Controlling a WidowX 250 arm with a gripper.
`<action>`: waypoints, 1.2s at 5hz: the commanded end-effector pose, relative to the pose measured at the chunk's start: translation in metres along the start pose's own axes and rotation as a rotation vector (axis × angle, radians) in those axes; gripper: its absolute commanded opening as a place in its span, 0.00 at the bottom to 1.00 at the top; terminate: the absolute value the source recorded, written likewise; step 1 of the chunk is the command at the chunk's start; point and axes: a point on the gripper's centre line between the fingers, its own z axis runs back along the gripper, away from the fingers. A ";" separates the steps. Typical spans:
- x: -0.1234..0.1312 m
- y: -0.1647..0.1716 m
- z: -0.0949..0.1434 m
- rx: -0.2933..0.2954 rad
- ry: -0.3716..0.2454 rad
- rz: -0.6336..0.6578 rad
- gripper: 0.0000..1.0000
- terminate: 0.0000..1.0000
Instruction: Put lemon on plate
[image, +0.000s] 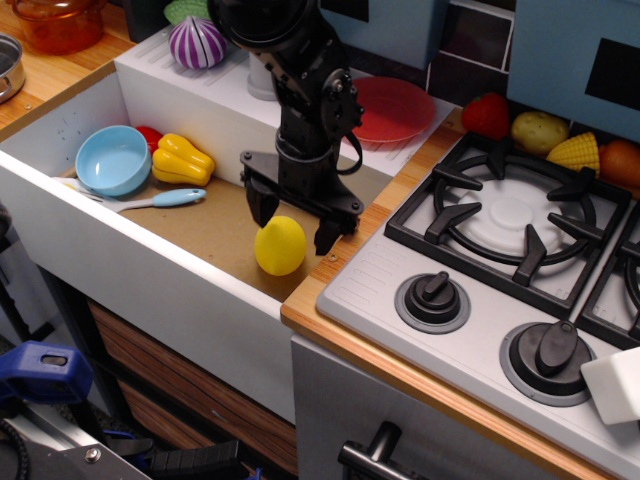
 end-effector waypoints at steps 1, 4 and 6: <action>0.010 0.014 -0.013 -0.009 -0.047 0.049 1.00 0.00; 0.015 0.031 -0.036 -0.044 -0.062 0.058 1.00 0.00; 0.019 0.037 0.007 0.008 -0.033 0.012 0.00 0.00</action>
